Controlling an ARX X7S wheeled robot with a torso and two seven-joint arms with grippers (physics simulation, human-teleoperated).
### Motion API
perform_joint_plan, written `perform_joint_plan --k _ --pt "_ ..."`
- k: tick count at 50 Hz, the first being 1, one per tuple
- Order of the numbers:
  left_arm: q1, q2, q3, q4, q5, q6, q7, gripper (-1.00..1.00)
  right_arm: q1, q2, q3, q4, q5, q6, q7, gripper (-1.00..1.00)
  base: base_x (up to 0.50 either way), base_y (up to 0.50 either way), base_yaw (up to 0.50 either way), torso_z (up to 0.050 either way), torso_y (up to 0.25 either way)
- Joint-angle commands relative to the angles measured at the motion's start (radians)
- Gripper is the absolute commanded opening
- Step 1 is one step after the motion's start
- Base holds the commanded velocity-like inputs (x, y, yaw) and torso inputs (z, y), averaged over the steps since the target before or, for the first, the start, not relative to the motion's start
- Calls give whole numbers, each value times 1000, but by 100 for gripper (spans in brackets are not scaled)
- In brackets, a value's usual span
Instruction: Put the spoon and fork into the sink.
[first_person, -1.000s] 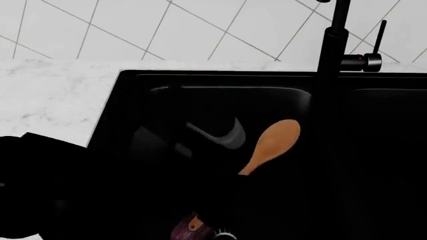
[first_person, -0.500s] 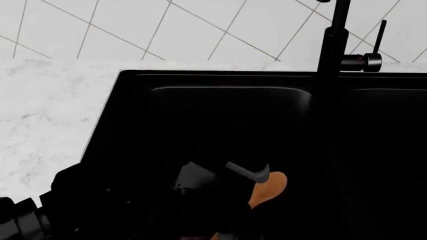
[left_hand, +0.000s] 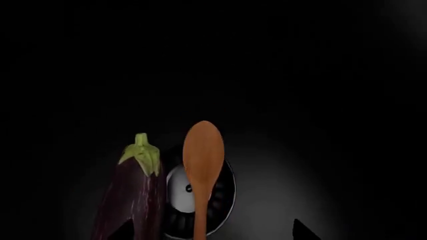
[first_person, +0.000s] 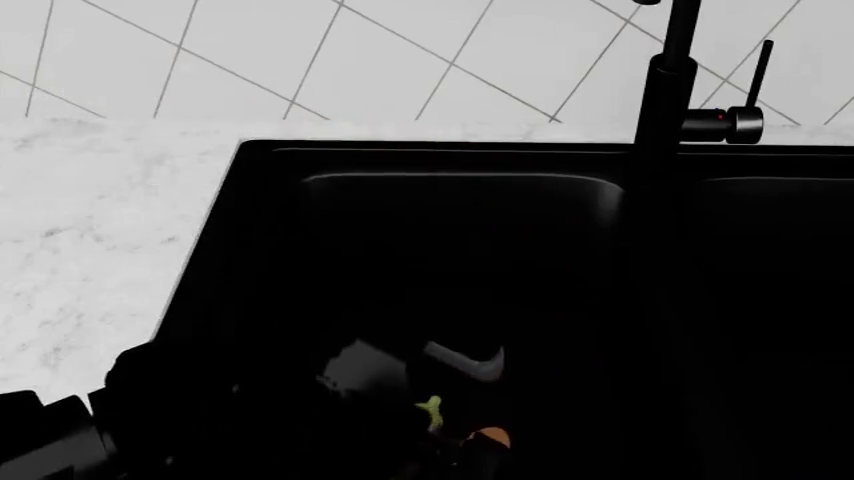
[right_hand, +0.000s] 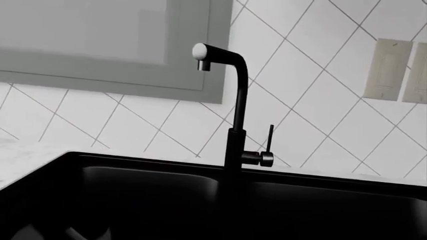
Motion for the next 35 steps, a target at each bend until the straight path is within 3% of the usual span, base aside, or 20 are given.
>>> perform_joint_plan --k 1,5,14,19,25,31,35 --pt "-38 23 -2 -10 -14 7 30 100 12 -29 35 0 -11 19 -22 100 0 0 0 0 0" --pt "-92 11 -11 34 -14 3 6 100 4 -28 33 6 -18 7 -25 100 0 0 0 0 0" --pt "-251 -296 -178 626 -69 80 -305 100 -16 4 30 12 -29 -35 -15 100 0 0 0 0 0" --pt "-299 -410 -250 832 -78 121 -423 100 -23 19 29 5 -33 -47 -3 100 0 0 0 0 0" --pt "-371 -601 -380 1119 -131 173 -549 100 -30 33 26 -1 -41 -59 11 100 0 0 0 0 0" --pt "-315 -786 -463 1334 -121 269 -614 100 -27 36 33 -19 -40 -42 30 100 0 0 0 0 0" --pt "-230 -888 -492 1414 -17 348 -608 100 -19 37 44 -29 -33 -30 39 100 0 0 0 0 0"
